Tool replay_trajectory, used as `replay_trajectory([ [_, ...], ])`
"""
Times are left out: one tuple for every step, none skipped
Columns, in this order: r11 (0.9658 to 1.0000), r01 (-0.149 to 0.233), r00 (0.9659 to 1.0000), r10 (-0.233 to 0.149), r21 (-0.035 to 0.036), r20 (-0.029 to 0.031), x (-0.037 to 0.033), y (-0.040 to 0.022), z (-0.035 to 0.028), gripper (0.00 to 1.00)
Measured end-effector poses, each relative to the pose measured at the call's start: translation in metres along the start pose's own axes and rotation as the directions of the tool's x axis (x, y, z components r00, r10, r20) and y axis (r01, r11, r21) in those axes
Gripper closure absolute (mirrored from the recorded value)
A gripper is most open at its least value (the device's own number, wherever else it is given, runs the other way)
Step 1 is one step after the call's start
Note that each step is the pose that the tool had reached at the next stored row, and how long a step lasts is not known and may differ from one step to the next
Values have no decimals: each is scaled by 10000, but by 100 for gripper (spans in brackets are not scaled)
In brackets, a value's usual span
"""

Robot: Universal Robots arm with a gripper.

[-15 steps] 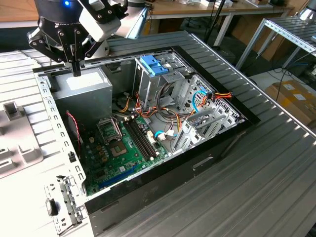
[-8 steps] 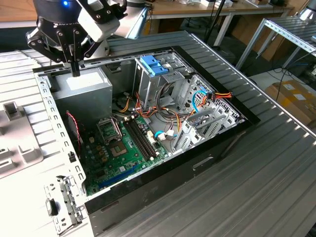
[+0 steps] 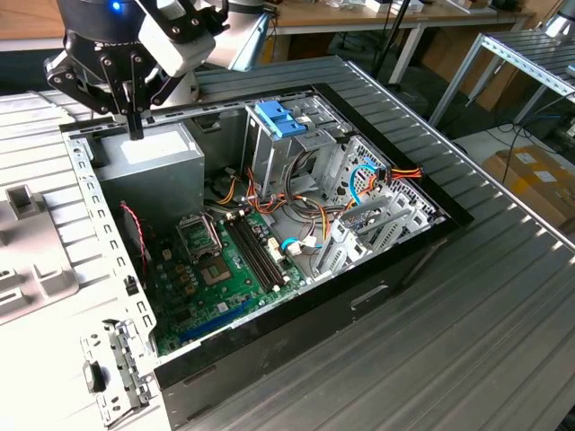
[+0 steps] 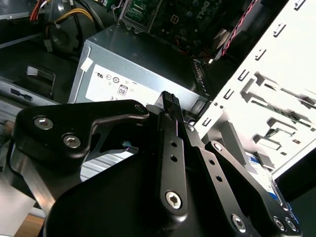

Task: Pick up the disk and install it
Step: 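Reach for the disk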

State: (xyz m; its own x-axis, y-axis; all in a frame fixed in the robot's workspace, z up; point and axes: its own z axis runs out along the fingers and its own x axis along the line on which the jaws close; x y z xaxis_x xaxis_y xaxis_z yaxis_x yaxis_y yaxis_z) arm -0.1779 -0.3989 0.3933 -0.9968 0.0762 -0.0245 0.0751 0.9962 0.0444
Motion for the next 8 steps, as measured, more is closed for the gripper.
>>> replay_trajectory([
  [10000, 0, 10000, 0, 0, 0, 2, 0, 0, 89],
  [10000, 1, 10000, -1, 0, 0, 4, 0, 0, 89],
  [10000, 0, 10000, 0, 1, 0, 6, 0, 0, 89],
  [10000, 0, 10000, 0, 0, 0, 9, -1, 0, 89],
  [10000, 1, 10000, -1, 0, 0, 11, -1, 0, 89],
  [10000, 0, 10000, 0, 0, 0, 13, -1, 0, 89],
  [10000, 0, 10000, 0, 0, 0, 16, -1, 0, 89],
  [10000, 1, 10000, -1, 0, 0, 18, -1, -1, 89],
])
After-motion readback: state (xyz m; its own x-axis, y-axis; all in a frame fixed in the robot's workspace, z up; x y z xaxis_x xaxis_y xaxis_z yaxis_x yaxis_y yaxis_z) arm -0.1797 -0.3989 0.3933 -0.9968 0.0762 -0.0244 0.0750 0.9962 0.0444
